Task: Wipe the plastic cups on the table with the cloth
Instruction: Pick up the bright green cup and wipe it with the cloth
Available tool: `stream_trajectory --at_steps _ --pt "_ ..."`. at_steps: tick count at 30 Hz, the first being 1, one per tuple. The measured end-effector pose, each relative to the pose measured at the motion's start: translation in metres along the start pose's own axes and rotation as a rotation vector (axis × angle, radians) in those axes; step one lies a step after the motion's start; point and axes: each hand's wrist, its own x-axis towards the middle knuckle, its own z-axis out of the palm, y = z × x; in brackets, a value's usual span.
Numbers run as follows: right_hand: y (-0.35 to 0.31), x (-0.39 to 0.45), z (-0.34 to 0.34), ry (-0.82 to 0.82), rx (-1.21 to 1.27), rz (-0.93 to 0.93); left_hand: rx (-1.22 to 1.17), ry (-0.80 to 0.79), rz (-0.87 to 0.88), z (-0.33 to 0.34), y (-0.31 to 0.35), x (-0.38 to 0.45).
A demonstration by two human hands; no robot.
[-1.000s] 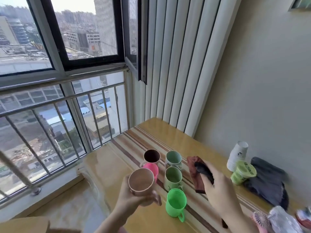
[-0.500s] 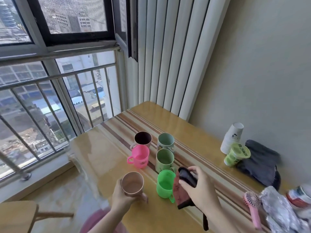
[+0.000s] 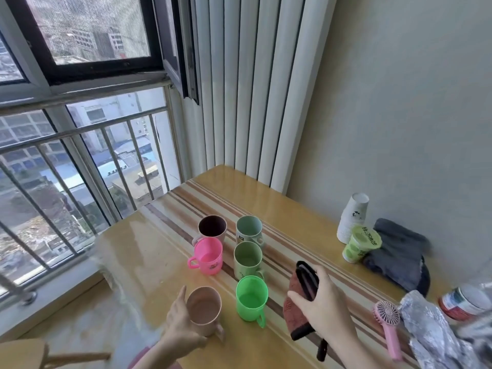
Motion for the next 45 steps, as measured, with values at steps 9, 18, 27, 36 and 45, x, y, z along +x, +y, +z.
stream_trajectory --at_steps 9,18,27,36,45 --pt "0.009 0.011 -0.003 0.036 -0.027 -0.004 -0.284 0.067 0.108 0.084 0.099 -0.046" --pt "0.036 0.014 0.005 0.059 -0.008 -0.012 -0.193 0.499 -0.127 0.163 0.075 -0.035" --pt "0.043 0.012 0.013 0.056 0.024 -0.025 -0.431 0.216 -0.473 0.168 0.089 -0.03" --pt "0.05 0.012 0.021 0.053 0.044 0.004 -0.444 0.118 -0.445 0.171 0.098 -0.029" --pt "-0.004 0.008 0.002 0.241 0.258 -0.125 -0.746 0.245 -0.019 0.061 0.137 -0.06"
